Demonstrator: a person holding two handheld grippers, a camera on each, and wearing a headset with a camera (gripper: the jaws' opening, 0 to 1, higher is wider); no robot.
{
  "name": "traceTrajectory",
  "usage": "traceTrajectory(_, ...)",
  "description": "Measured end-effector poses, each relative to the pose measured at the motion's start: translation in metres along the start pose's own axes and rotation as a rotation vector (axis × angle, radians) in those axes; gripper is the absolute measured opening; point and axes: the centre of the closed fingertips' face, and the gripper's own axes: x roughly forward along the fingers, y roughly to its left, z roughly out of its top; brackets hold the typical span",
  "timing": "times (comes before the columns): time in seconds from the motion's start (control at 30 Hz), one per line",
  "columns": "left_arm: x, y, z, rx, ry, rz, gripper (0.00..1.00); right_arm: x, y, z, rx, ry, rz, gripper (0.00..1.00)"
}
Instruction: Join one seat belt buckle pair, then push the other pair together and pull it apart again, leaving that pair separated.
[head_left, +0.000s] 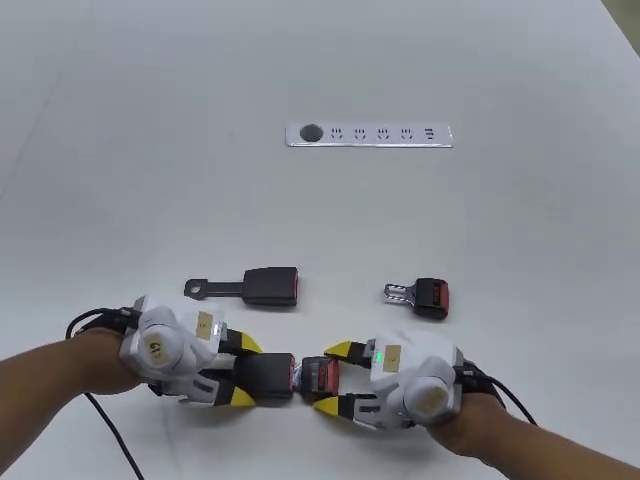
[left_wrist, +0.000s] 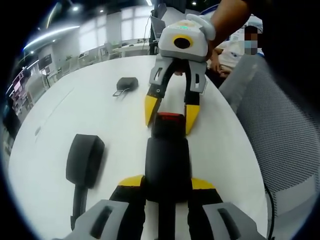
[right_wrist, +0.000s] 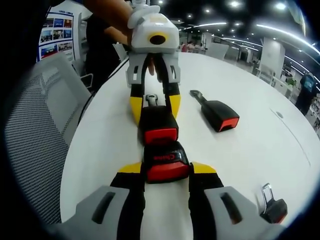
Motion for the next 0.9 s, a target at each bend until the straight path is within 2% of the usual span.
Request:
traceTrajectory(0.4,-0.0006,0.0021,-0.0016,-0.006,0.002,-0.008,0.33,0.0,-0.0007,-0.0006,0.014,-0.012,0.001,0.33)
traceTrajectory(0.57,0.0002,0.0012,-0.0015,-0.009,0.009,-0.003,0.33,0.0002,0.0001,-0.0004,0.012,-0.005,-0.009,0.33)
traceTrajectory(0.63,0.0008,0.0003,-0.001,0.007,0.017,-0.002,0.33,-0.0003,0.0016,0.0009,0.016,-0.001,-0.009,0.34)
traceTrajectory(0.7,-0.0001,0.0007,-0.0024,-0.007,0.015,0.003,0.33,-0.0004,0.002,0.0004,0.005,0.004,-0.01,0.34)
traceTrajectory(0.83,0.0013,-0.0007,-0.0018,0.032,0.054,0.001,0.33,0.0005,0.0018,-0.0014,-0.001,0.025,-0.004,0.34)
traceTrajectory(0.9,0.0017,-0.0009,-0.0024,0.032,0.054,0.006,0.34,0.0002,0.0021,-0.002,-0.007,0.039,-0.004,0.34)
